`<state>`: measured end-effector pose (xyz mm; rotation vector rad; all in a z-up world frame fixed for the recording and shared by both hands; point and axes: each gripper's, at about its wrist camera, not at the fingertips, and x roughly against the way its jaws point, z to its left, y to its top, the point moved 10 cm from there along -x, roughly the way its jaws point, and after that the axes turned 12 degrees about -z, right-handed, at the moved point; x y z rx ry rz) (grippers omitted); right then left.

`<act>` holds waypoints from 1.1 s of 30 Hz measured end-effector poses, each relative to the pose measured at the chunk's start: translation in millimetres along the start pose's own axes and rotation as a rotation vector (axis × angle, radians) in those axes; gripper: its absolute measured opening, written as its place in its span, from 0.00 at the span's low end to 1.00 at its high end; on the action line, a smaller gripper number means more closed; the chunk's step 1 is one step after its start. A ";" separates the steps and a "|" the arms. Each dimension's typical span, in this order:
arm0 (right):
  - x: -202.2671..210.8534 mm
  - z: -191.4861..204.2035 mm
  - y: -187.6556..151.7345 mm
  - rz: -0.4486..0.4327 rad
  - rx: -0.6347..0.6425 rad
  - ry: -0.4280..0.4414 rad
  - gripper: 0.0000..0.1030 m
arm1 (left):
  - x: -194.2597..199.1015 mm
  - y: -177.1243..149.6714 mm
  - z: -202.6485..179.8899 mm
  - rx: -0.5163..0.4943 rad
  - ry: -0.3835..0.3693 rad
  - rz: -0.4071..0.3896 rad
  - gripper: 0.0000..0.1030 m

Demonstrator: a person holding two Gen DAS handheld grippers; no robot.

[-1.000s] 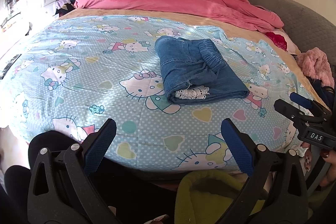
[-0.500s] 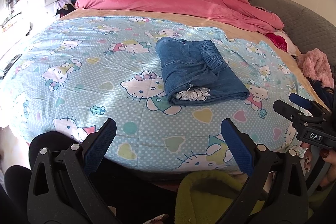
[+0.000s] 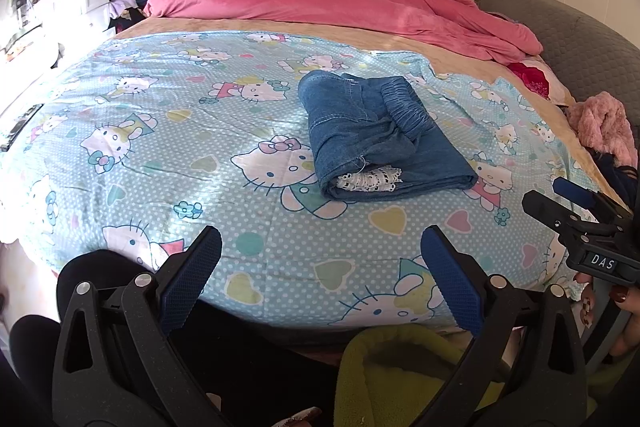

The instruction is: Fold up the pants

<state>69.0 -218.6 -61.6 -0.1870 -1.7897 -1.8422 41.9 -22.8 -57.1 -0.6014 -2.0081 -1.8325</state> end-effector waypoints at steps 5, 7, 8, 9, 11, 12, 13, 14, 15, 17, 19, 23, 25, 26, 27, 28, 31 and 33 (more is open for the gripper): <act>0.0 -0.4 -0.2 0.001 -0.002 0.001 0.96 | 0.1 -0.1 0.0 0.000 0.000 0.000 0.91; 0.0 -0.4 -0.1 0.000 -0.001 0.001 0.96 | 0.1 0.0 0.5 0.000 0.001 0.000 0.91; 0.0 -0.5 -0.1 0.001 -0.001 0.001 0.96 | 0.1 0.0 0.5 0.000 0.001 0.000 0.91; 0.3 -0.4 -0.1 0.001 0.000 0.001 0.96 | 0.2 0.2 0.4 0.000 0.001 0.000 0.91; 0.0 -0.5 -0.1 0.001 0.000 0.000 0.96 | 0.3 0.6 0.4 -0.001 0.001 0.000 0.91; 0.1 -0.5 -0.1 0.002 0.000 0.000 0.96 | 0.2 0.2 0.4 0.000 0.002 0.000 0.91; 0.5 -0.8 0.1 0.000 -0.002 -0.002 0.96 | 0.7 0.7 1.0 0.000 0.003 -0.001 0.91; 0.7 -1.3 0.4 -0.003 -0.005 -0.003 0.96 | 1.1 1.5 1.6 0.000 0.006 -0.002 0.91; 1.1 -1.6 0.8 -0.004 -0.008 -0.004 0.96 | 1.5 1.4 3.3 0.001 0.008 -0.004 0.91; 0.8 -2.7 1.1 -0.004 -0.009 -0.005 0.96 | 1.9 1.3 5.0 0.003 0.010 -0.004 0.91; 0.9 -2.7 1.4 -0.006 -0.010 -0.003 0.96 | 2.9 1.1 5.9 0.003 0.014 -0.003 0.91; 1.5 -2.4 1.2 -0.007 -0.008 0.001 0.96 | 3.0 1.3 6.3 0.001 0.015 -0.003 0.91; 1.8 -3.0 1.5 -0.008 -0.008 0.001 0.96 | 4.1 1.7 6.0 -0.002 0.017 -0.005 0.91; 2.0 -3.4 1.9 -0.009 -0.010 0.000 0.96 | 4.4 1.8 5.9 -0.003 0.017 -0.005 0.91; 2.5 -3.7 2.4 -0.011 -0.012 0.000 0.96 | 4.8 2.1 6.0 -0.004 0.019 -0.005 0.91; 2.8 -3.9 2.6 -0.012 -0.013 0.000 0.96 | 4.8 2.1 5.3 -0.004 0.018 -0.005 0.91; 3.4 -4.1 3.4 -0.015 -0.013 0.000 0.96 | 4.5 1.7 4.7 -0.004 0.016 -0.004 0.91; 3.7 -5.1 3.5 -0.016 -0.013 -0.002 0.96 | 5.3 1.2 4.0 -0.007 0.017 -0.003 0.91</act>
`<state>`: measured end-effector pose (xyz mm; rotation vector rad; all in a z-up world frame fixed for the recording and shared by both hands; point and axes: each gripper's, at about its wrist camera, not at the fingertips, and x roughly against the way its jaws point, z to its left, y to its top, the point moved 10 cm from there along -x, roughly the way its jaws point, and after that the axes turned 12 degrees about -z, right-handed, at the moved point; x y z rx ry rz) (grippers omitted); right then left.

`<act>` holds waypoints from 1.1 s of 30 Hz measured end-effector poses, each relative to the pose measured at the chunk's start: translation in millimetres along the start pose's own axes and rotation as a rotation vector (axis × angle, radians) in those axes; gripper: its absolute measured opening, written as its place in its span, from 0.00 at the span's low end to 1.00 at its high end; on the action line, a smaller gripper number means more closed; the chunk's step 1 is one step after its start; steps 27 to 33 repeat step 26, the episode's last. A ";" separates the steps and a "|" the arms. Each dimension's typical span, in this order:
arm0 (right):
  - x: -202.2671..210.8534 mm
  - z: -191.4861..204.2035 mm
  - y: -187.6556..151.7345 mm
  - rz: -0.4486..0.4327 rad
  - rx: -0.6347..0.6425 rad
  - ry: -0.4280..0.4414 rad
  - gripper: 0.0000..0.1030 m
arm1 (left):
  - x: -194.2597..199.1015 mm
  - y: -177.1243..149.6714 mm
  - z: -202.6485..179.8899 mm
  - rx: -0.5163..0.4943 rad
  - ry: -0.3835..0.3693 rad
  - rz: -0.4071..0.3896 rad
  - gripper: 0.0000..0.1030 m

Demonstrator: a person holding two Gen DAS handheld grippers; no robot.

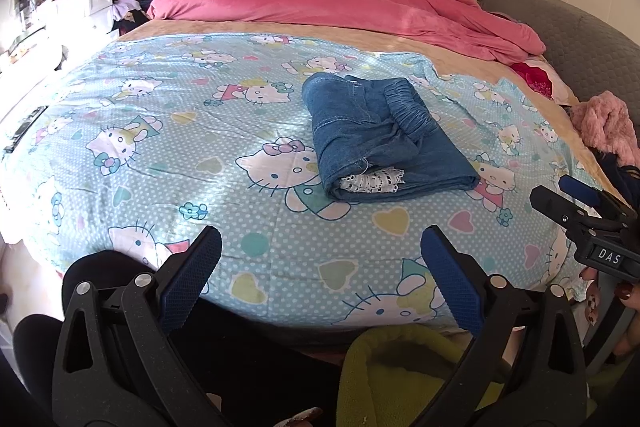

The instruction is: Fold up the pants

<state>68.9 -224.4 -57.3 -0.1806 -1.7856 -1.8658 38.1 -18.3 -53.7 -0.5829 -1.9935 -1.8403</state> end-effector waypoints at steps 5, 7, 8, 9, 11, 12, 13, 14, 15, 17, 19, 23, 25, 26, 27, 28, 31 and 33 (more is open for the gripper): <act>-0.5 -3.1 -0.5 0.007 -0.006 -0.009 0.96 | -0.7 -0.7 -0.1 -0.008 0.002 0.007 0.91; -0.9 -4.0 -0.6 0.007 -0.008 -0.010 0.96 | -3.4 -2.7 -0.6 -0.004 0.001 0.019 0.91; -1.0 -4.8 -0.7 0.005 -0.009 -0.010 0.96 | -4.8 -3.9 1.2 0.001 0.004 0.027 0.91; -1.0 -6.1 -0.9 0.004 -0.009 -0.011 0.96 | -6.5 -5.3 2.8 0.001 0.019 0.035 0.91; -2.6 -9.8 -2.3 0.005 -0.016 -0.016 0.96 | -9.9 -7.3 11.1 -0.002 0.077 0.052 0.91; -4.1 -13.6 -3.5 0.007 -0.026 -0.019 0.96 | -11.7 -8.2 17.4 -0.004 0.117 0.060 0.91; -5.4 -17.0 -4.7 0.010 -0.034 -0.023 0.96 | -12.8 -8.7 22.5 -0.004 0.141 0.066 0.91; -7.3 -21.8 -6.0 0.014 -0.045 -0.029 0.96 | -13.0 -9.0 26.4 0.001 0.150 0.068 0.91; -8.2 -25.2 -6.8 0.015 -0.053 -0.033 0.96 | -13.8 -8.2 31.3 0.019 0.146 0.070 0.91; -10.7 -37.0 -7.7 0.015 -0.074 -0.048 0.96 | -15.7 -5.2 40.5 0.054 0.136 0.068 0.91; -13.2 -53.7 -6.7 0.009 -0.093 -0.073 0.96 | -21.2 -2.2 57.3 0.073 0.175 0.078 0.91; -21.4 -118.3 0.0 0.008 -0.181 -0.165 0.96 | -42.0 10.2 111.3 0.140 0.270 0.105 0.91; -26.3 -171.7 6.1 0.002 -0.232 -0.261 0.96 | -55.6 24.6 151.8 0.163 0.339 0.107 0.91; -30.2 -202.5 9.1 0.009 -0.235 -0.325 0.96 | -62.1 32.4 171.2 0.169 0.373 0.104 0.91; -30.2 -202.5 9.1 0.009 -0.235 -0.325 0.96 | -62.1 32.4 171.2 0.169 0.373 0.104 0.91; -30.2 -202.5 9.1 0.009 -0.235 -0.325 0.96 | -62.1 32.4 171.2 0.169 0.373 0.104 0.91; -30.2 -202.5 9.1 0.009 -0.235 -0.325 0.96 | -62.1 32.4 171.2 0.169 0.373 0.104 0.91; -30.2 -202.5 9.1 0.009 -0.235 -0.325 0.96 | -62.1 32.4 171.2 0.169 0.373 0.104 0.91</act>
